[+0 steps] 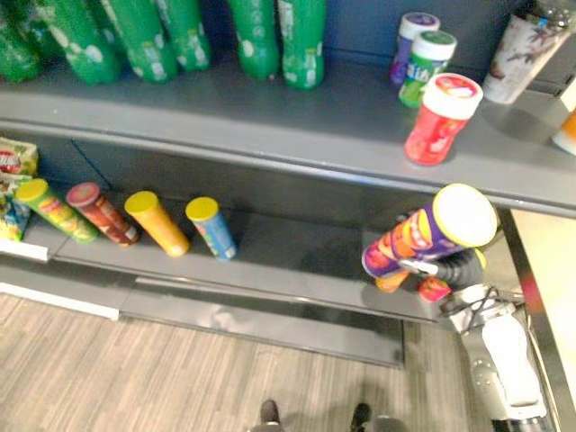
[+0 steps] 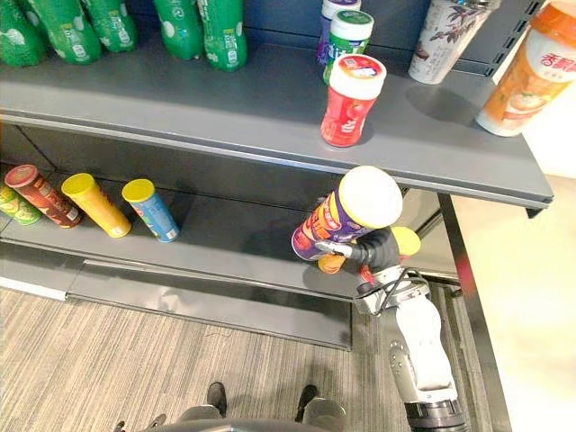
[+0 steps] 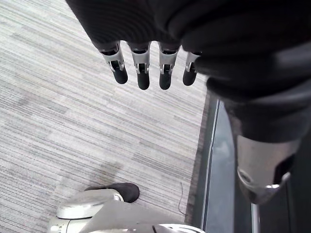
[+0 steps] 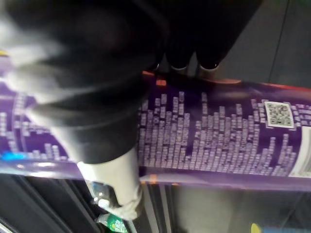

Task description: Put the gum and the chips on the shelf.

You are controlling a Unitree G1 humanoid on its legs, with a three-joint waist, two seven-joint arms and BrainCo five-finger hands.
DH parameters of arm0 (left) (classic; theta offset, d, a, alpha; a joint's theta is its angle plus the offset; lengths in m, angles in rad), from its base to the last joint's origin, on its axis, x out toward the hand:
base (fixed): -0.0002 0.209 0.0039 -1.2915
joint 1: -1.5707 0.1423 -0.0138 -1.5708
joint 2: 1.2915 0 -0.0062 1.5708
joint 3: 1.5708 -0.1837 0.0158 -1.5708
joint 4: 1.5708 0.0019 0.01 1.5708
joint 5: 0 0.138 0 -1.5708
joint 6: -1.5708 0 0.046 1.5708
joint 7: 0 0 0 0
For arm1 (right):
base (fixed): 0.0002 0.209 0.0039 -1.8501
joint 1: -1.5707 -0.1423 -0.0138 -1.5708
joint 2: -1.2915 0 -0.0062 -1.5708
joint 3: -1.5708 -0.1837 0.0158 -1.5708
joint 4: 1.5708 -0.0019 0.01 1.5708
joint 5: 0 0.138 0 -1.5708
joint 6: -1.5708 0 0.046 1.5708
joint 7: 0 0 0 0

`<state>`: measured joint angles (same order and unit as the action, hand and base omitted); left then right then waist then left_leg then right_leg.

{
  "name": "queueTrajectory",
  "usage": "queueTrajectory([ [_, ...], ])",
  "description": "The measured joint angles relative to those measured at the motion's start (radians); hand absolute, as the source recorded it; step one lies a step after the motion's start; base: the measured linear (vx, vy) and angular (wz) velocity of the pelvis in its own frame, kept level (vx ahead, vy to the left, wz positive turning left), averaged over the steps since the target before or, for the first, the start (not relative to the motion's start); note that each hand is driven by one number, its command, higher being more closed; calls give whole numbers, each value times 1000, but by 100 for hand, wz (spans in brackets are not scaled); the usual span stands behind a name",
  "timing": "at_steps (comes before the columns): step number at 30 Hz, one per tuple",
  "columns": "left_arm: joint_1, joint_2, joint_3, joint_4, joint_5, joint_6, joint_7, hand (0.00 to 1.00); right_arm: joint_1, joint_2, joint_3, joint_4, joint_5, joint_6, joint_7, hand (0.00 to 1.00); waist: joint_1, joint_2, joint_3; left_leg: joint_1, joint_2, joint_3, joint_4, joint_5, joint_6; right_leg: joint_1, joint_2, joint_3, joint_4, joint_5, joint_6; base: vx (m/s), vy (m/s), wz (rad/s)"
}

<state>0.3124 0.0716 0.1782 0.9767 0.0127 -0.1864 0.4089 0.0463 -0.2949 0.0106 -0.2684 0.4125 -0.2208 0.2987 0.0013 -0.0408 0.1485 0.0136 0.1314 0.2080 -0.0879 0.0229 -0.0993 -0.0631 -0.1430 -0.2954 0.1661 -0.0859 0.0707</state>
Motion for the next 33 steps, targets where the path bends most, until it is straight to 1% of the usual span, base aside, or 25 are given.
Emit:
queueTrajectory([
  [3, -2, 8, -15, 1, 0, 1, 3, 0, 2, 0, 40, -16, 0, 13, 16, 100, -2, 0, 0, 13, -7, 30, -13, -3, 3, 3, -7, 16, -8, 7, 10, -33, 49, -7],
  [7, -14, 17, -28, 1, 0, 2, 7, 0, 6, 0, 113, -43, -3, 13, 23, 100, -5, 2, -1, 13, -10, 33, -13, -2, 4, 0, -10, 21, -8, 9, 13, -5, 9, -2],
  [11, -21, 21, -52, 13, 0, 3, 8, 0, 7, 0, 192, -43, -32, 8, 29, 100, -4, 3, -1, 13, -10, 34, -13, -2, 2, -1, -10, 24, -7, 9, 13, 8, 0, 0],
  [15, -37, 29, -65, 20, 2, 15, 9, 0, -1, -1, 255, -42, -97, -2, 16, 100, 1, 3, -2, 12, -10, 32, -13, 1, -3, -1, -9, 26, -5, 9, 13, 15, 1, 1],
  [18, -38, 34, -80, 21, 2, 17, 10, 0, -13, -1, 304, -39, -102, -2, 14, 100, 2, 4, -2, 10, -10, 30, -13, 2, -3, -2, -9, 27, -5, 9, 13, 0, 0, 0],
  [22, -57, 44, -105, 49, 1, 23, 11, 0, -92, 0, 446, 35, -144, 1, 4, 100, 6, 5, -1, 8, -9, 23, -13, 10, 4, -5, -9, 27, 4, 9, 12, 4, -2, 3],
  [23, -59, 44, -107, 50, 1, 23, 11, 0, -107, 0, 463, 53, -152, 2, 0, 100, 7, 5, -1, 8, -9, 21, -13, 11, 4, -5, -9, 27, 5, 9, 12, -6, 0, 8],
  [24, -66, 47, -115, 54, 1, 23, 12, 0, -127, 2, 486, 82, -174, 8, -17, 100, 17, 6, 0, 6, -9, 16, -13, 11, 3, -6, -9, 27, 9, 9, 12, -8, 3, 7],
  [26, -78, 47, -116, 56, 1, 23, 12, 0, -159, 11, 507, 130, -179, 13, -41, 100, 31, 7, 0, 0, -10, 8, -13, 11, 4, -10, -10, 25, 13, 8, 11, -22, 4, 13],
  [28, -82, 50, -124, 56, -1, 23, 12, 0, -211, 36, 513, 205, -179, 13, -72, 100, 31, 8, 2, -17, -10, -3, -13, 17, 8, -26, -14, 20, 27, 5, 7, -38, 2, 16],
  [31, -86, 48, -136, 55, -2, 23, 11, 0, -291, 71, 505, 322, -175, 10, -139, 100, 39, 21, 12, -33, -10, 1, -13, 22, 10, -43, -23, 7, 48, 3, 5, -38, 3, 17],
  [33, -88, 47, -145, 42, -9, 24, 7, 0, -335, 80, 496, 419, -178, -5, -197, 100, 48, 29, 18, -43, -15, -2, -13, 33, 19, -58, -36, -4, 81, -15, 8, -29, 2, 22],
])
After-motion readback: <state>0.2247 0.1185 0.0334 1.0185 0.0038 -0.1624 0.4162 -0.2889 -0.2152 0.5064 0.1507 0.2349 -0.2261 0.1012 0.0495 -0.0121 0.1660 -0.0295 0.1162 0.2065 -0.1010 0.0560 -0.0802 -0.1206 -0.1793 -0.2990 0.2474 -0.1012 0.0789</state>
